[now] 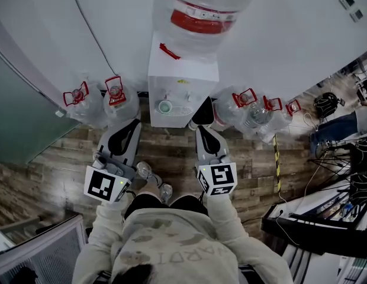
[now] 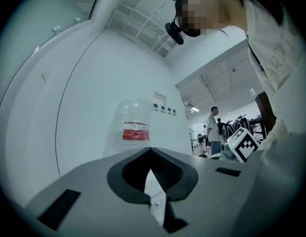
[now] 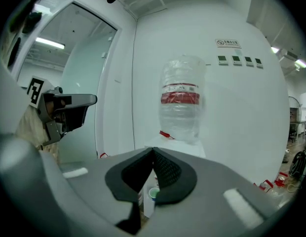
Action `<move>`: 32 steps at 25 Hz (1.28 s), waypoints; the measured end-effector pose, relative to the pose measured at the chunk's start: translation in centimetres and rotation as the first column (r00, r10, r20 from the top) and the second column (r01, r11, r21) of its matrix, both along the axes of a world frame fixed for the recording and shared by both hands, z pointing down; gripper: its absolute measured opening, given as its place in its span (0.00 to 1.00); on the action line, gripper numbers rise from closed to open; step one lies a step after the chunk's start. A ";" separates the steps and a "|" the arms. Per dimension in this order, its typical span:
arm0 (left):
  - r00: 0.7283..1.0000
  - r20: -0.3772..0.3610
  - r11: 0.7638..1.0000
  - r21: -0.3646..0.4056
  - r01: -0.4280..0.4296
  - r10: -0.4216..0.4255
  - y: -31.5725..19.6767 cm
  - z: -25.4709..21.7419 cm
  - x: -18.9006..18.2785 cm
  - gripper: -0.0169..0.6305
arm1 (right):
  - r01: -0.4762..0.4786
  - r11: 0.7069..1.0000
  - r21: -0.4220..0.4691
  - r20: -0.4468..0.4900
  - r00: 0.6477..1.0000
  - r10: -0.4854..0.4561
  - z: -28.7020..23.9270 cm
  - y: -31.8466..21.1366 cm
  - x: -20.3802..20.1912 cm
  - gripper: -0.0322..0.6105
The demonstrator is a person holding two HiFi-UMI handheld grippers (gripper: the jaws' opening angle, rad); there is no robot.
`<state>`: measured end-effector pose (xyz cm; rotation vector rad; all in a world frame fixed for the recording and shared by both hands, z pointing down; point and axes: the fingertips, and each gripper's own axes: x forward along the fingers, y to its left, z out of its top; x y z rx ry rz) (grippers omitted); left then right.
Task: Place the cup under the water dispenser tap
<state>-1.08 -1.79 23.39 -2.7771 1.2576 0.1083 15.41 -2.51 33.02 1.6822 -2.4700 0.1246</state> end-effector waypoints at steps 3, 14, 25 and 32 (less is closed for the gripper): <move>1.000 -0.006 1.000 0.015 0.007 -0.007 0.5 -1.0 0.1 0.03 | 0.005 1.000 0.027 0.003 1.000 -0.005 -1.6 0.5 0.1 0.06; 1.000 -0.007 0.998 0.060 -0.005 0.005 2.1 -3.0 0.9 0.03 | -0.003 0.992 0.129 0.015 1.000 0.001 -6.1 2.4 1.0 0.06; 1.000 -0.010 0.996 0.085 -0.014 0.015 3.1 -4.4 1.5 0.03 | -0.017 0.983 0.180 0.033 0.999 0.011 -8.3 3.8 1.6 0.06; 1.000 -0.013 0.996 0.083 -0.014 0.016 3.3 -4.4 1.8 0.03 | -0.019 0.980 0.198 0.037 0.999 0.012 -8.9 4.1 1.8 0.06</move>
